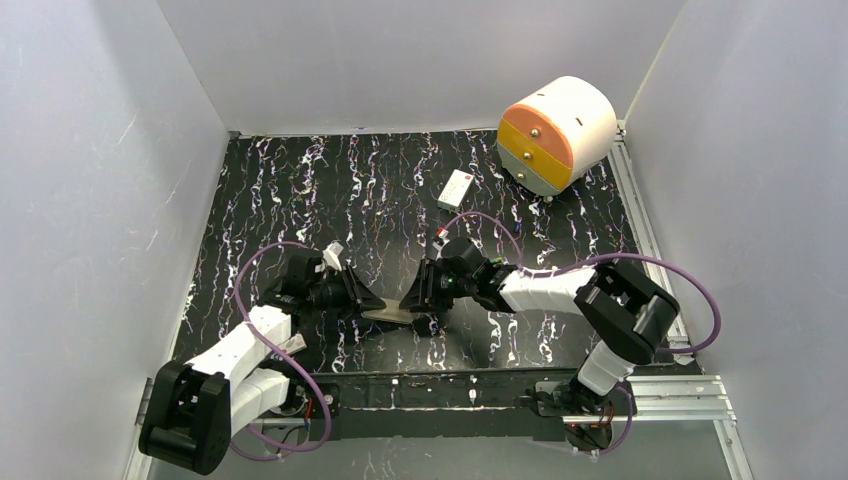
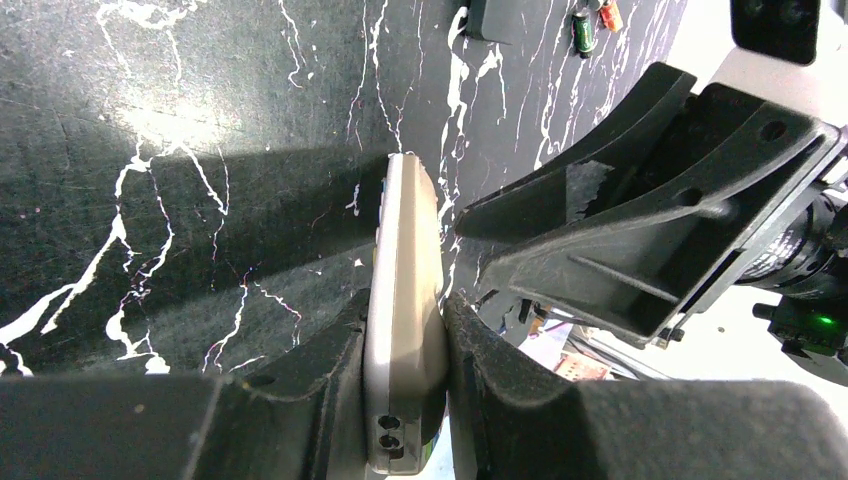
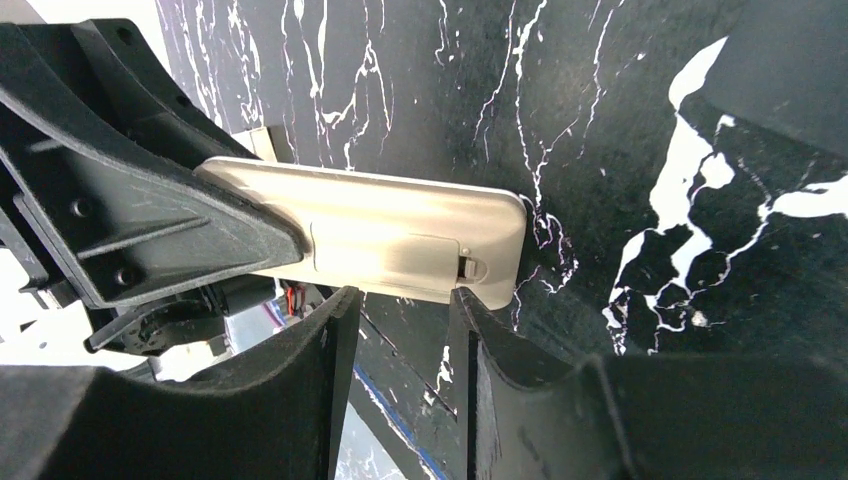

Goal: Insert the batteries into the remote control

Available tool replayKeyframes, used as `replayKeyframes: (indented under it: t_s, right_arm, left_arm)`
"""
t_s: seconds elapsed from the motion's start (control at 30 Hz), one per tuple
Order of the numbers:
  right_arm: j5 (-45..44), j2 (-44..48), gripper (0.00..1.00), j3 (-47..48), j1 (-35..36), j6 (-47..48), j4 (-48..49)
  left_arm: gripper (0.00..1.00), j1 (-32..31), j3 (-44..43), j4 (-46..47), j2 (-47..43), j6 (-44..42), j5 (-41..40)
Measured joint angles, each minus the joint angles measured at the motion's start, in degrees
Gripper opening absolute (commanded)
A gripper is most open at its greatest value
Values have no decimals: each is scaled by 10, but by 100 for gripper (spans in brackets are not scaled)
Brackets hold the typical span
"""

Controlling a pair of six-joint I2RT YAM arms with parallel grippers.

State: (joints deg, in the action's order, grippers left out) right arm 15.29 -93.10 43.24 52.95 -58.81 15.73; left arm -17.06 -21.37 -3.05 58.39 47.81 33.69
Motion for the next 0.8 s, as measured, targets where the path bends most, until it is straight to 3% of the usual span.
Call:
replayKeyframes:
  t_s: [0.5, 0.8]
  right_arm:
    - [5, -22, 52, -6, 5, -4, 13]
    - [13, -39, 32, -6, 0, 1, 20]
  left_arm:
    - [0, 0, 3, 3, -1, -4, 1]
    - [0, 1, 3, 3, -1, -5, 1]
